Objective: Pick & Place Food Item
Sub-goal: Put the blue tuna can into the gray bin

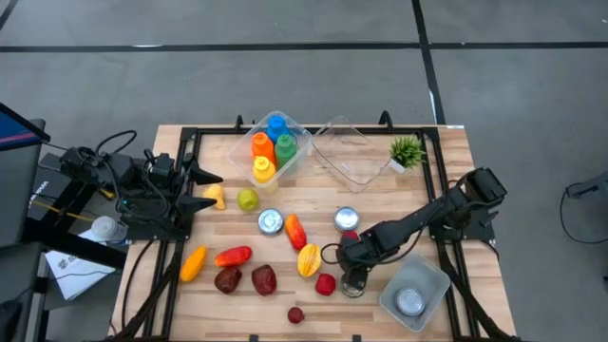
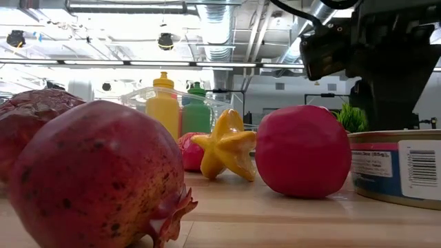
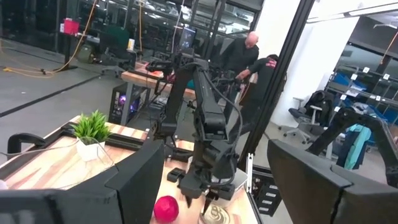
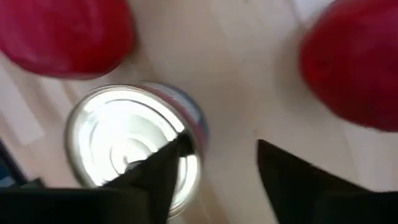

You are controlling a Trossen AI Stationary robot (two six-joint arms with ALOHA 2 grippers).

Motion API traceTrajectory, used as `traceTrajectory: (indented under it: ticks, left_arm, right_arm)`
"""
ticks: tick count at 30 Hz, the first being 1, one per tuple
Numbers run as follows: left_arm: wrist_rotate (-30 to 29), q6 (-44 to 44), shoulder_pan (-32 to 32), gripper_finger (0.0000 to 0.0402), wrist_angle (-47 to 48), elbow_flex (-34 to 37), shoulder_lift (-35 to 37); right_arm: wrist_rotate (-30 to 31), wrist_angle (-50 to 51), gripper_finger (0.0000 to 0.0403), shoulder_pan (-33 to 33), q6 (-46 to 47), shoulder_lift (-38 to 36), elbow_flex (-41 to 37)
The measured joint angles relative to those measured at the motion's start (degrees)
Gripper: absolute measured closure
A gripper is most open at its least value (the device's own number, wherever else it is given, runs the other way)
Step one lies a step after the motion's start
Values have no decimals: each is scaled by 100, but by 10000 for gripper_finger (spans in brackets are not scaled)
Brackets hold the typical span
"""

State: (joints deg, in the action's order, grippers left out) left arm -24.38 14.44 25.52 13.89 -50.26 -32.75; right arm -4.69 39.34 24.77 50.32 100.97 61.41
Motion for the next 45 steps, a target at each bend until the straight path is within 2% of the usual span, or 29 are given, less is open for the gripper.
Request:
traceTrajectory:
  ticks: [5,7,10,14,21,45]
  left_arm:
    - [-2,2,0,129,92,0,0]
    - [-2,2,0,129,90,0,0]
    - [-2,2,0,129,92,0,0]
    - [-2,2,1,129,92,0,0]
    - [-2,2,2,129,94,0,0]
    - [-1,96,0,129,222,0,2]
  right_arm:
    - [-214,24,362,-76,-76,-16,-3]
    - [-314,45,388,-96,-253,-18,-9]
    - [-292,40,378,-118,-240,-14,-14]
    - [-212,180,397,-117,-304,12,126]
    - [129,497,402,-127,-519,32,525]
    - [584,1537,403,25,122,-1499,660]
